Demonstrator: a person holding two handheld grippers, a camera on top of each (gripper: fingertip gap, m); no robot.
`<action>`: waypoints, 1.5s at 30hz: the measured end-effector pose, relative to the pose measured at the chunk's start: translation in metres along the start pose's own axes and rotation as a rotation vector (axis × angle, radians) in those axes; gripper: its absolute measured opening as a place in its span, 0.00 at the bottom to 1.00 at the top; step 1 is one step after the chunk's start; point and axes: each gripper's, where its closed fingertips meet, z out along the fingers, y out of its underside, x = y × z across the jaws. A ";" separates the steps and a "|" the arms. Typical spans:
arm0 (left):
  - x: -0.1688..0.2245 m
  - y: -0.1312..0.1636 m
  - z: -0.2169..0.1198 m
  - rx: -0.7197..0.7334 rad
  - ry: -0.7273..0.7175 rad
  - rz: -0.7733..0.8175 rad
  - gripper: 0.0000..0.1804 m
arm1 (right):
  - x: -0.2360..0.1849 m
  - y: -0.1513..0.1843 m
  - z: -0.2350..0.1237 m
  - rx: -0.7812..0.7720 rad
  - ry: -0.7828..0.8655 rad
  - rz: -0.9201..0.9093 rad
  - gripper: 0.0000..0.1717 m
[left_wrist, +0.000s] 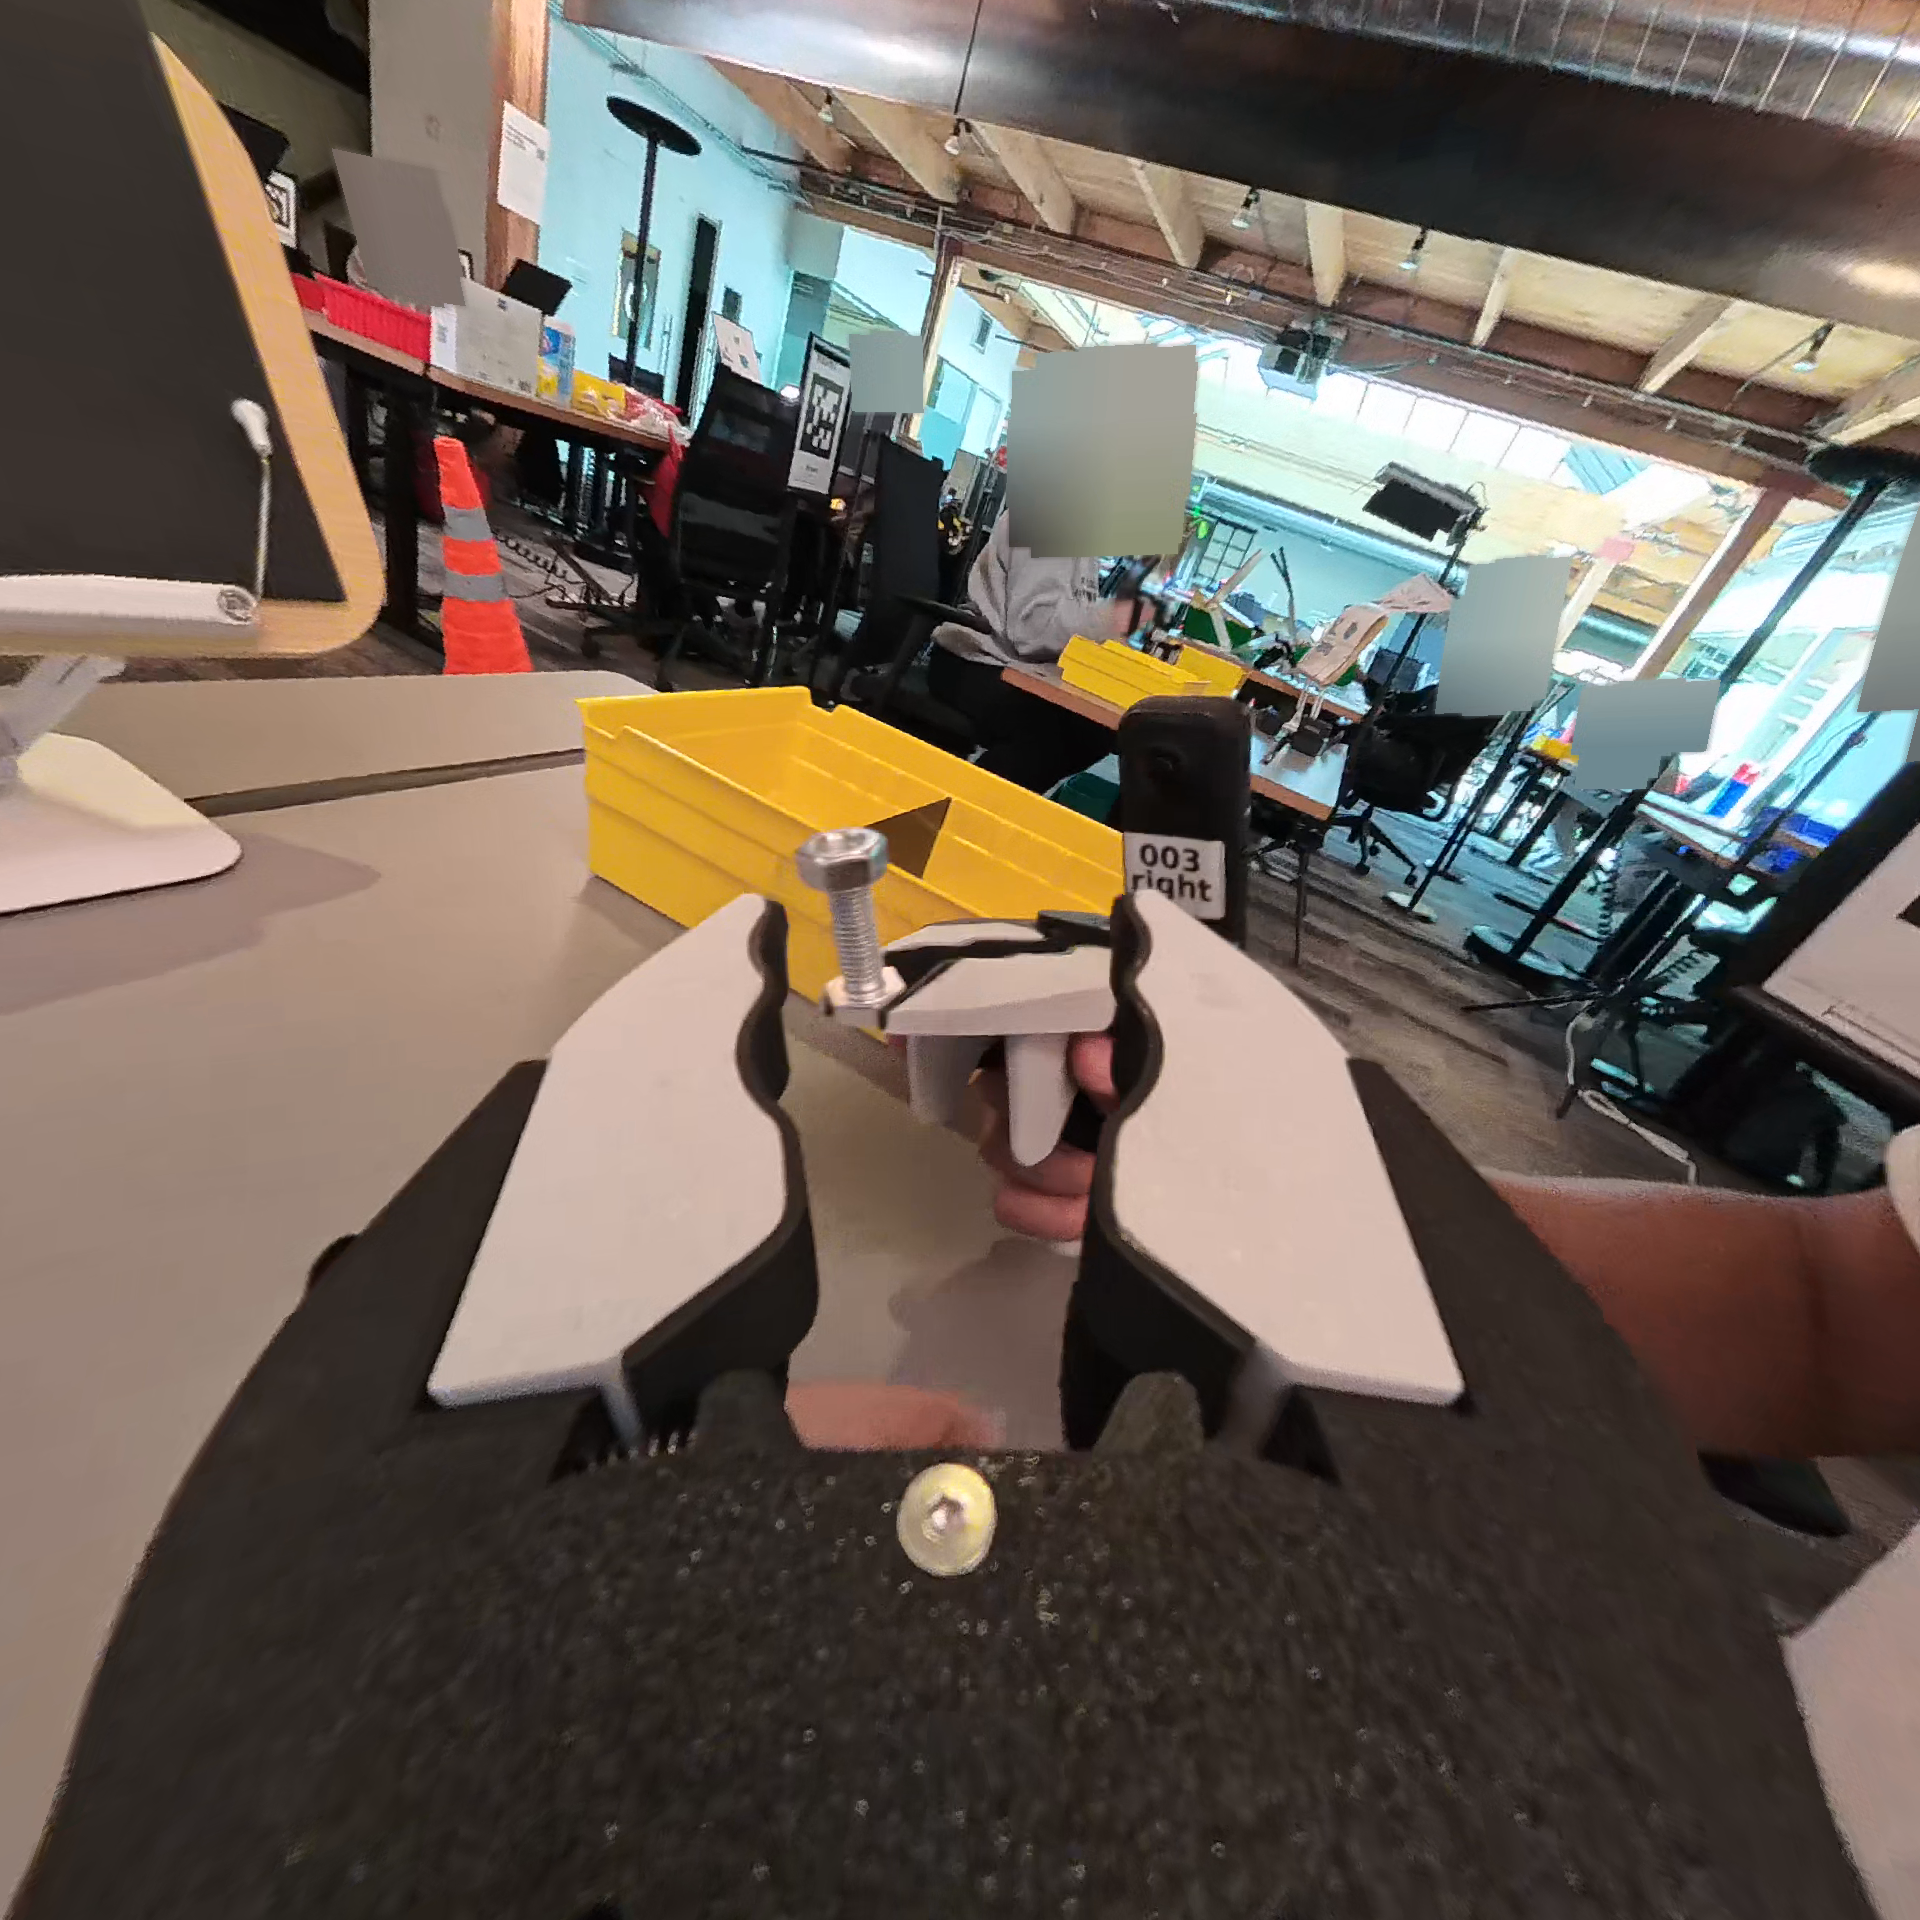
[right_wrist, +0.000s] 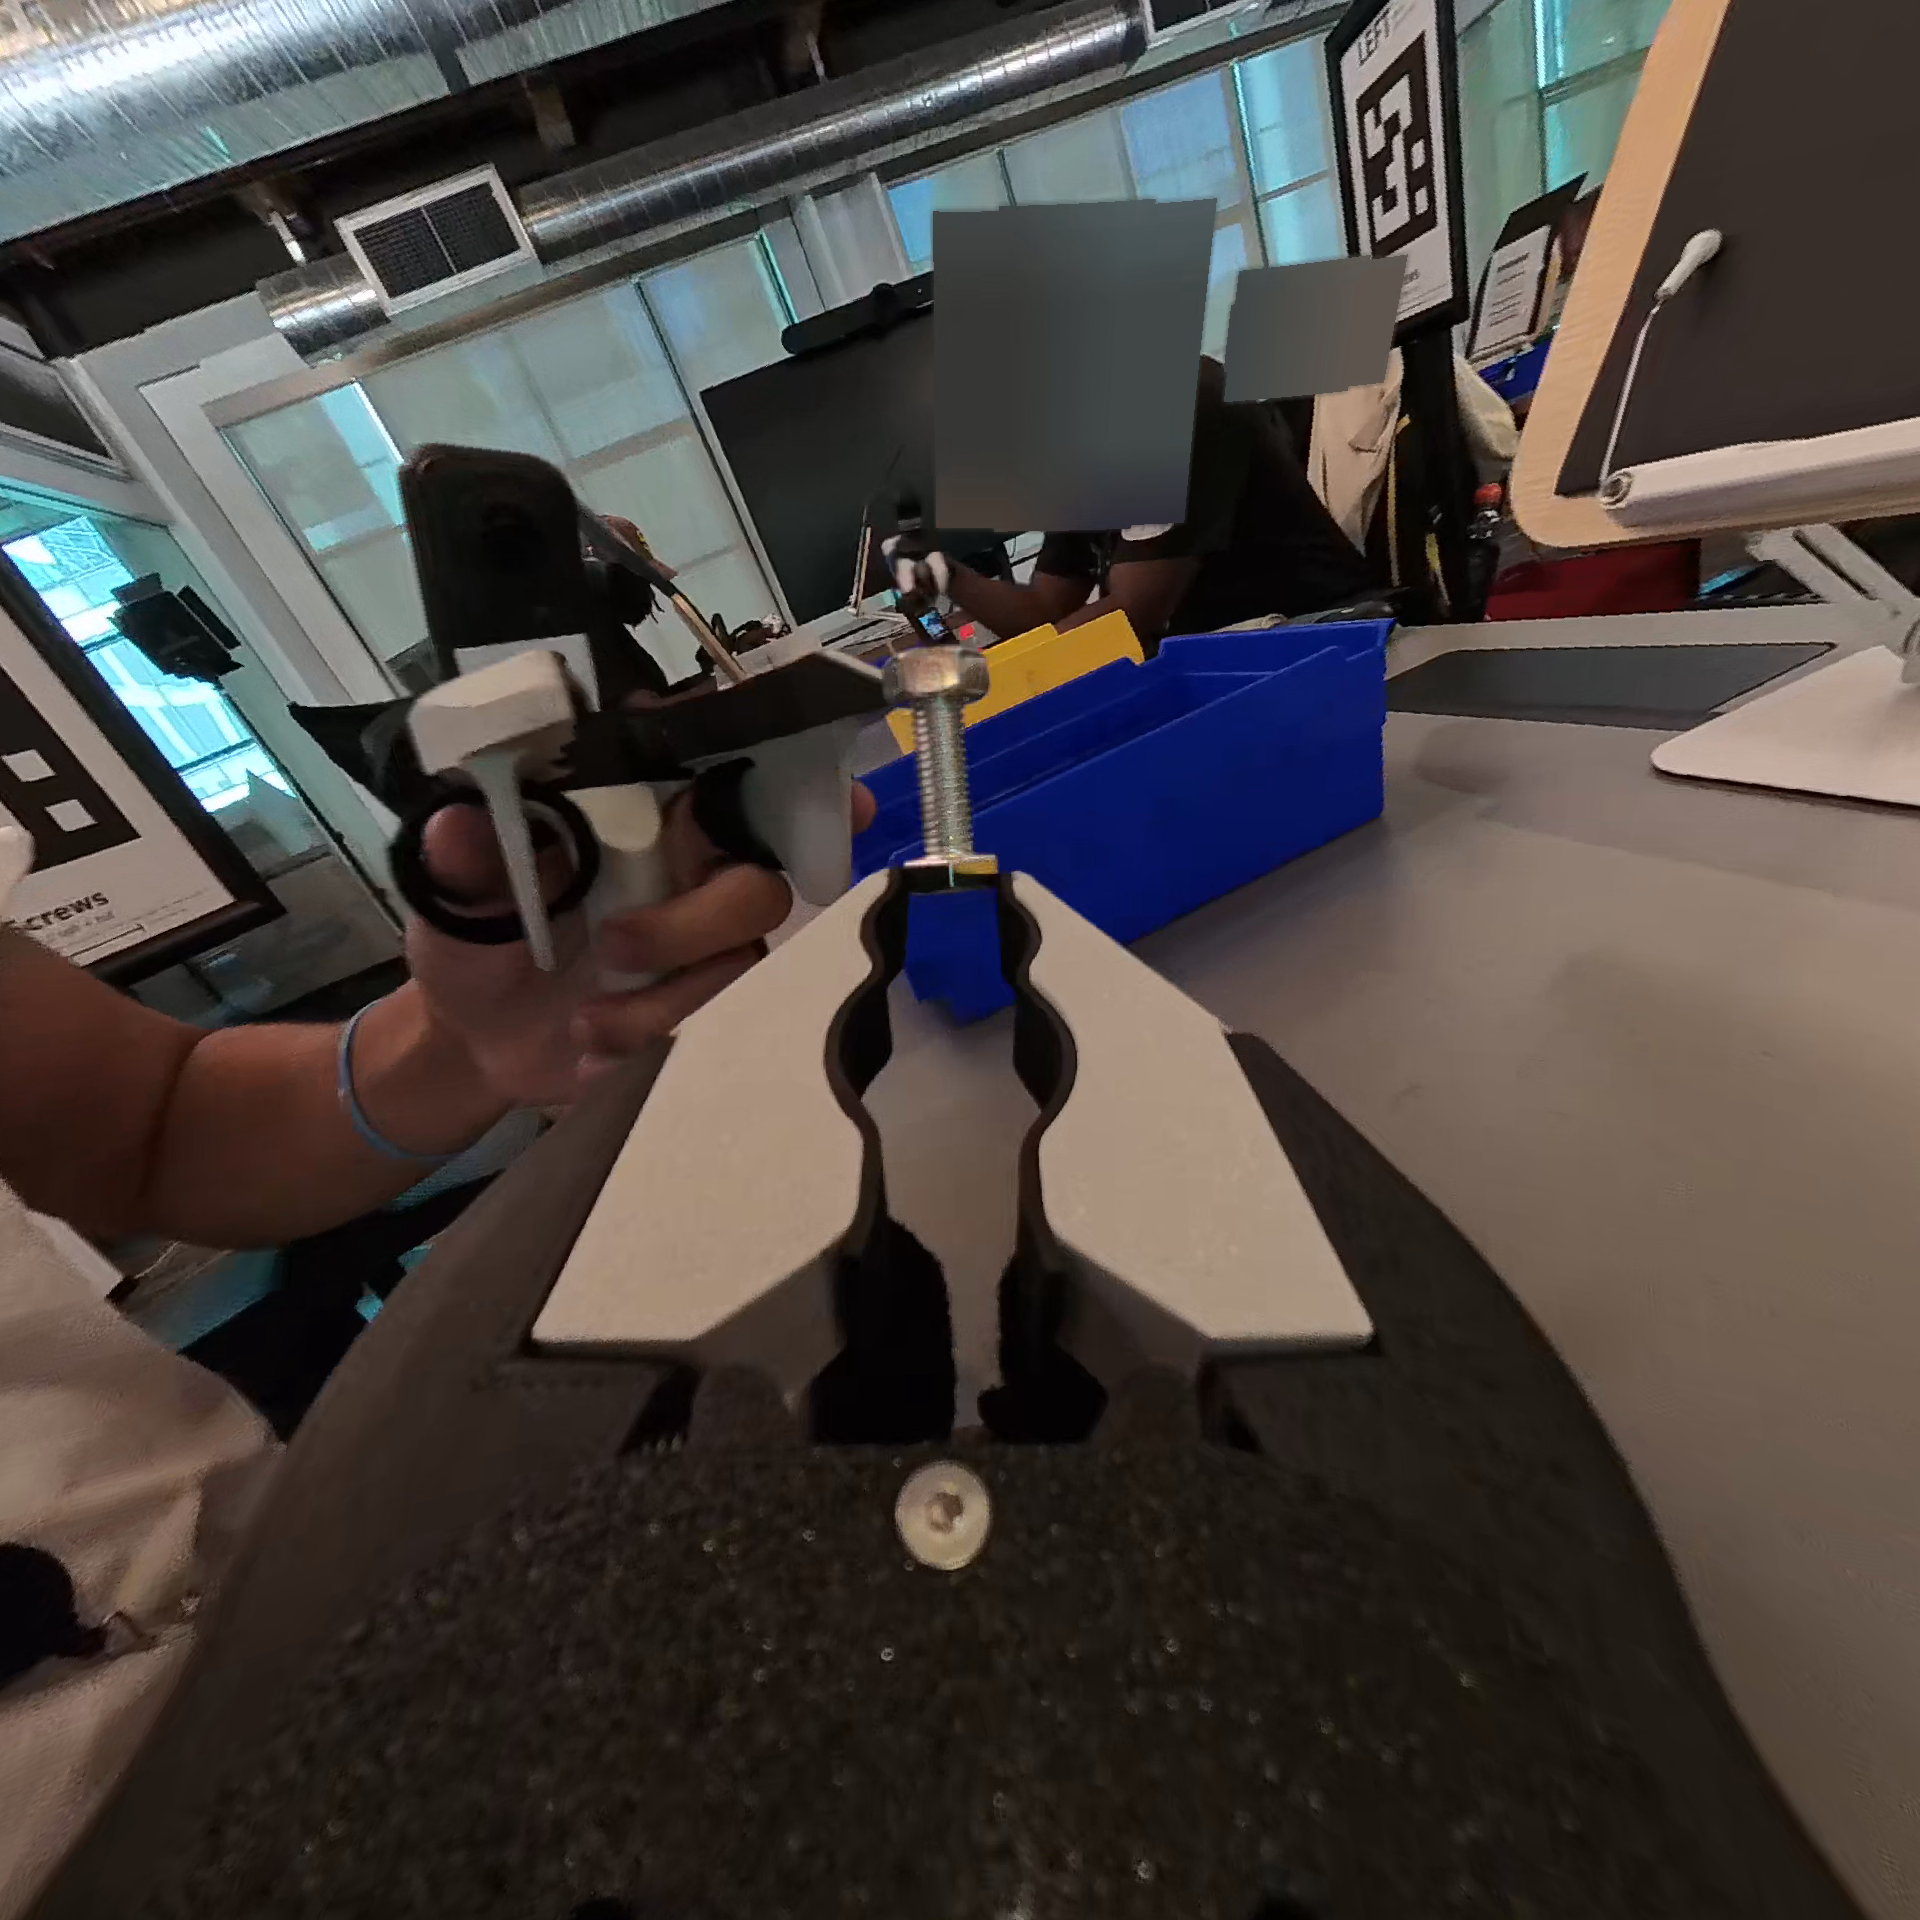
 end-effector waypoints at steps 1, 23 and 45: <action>-0.002 0.001 0.000 -0.012 0.001 0.011 0.33 | -0.003 0.000 -0.001 0.001 -0.015 0.002 0.10; 0.037 -0.010 -0.006 -0.109 0.680 -0.043 0.19 | -0.068 -0.010 -0.006 0.056 -0.444 0.186 0.10; 0.002 -0.004 0.011 -0.151 0.226 0.074 0.09 | -0.028 -0.005 -0.002 0.033 -0.088 -0.060 0.10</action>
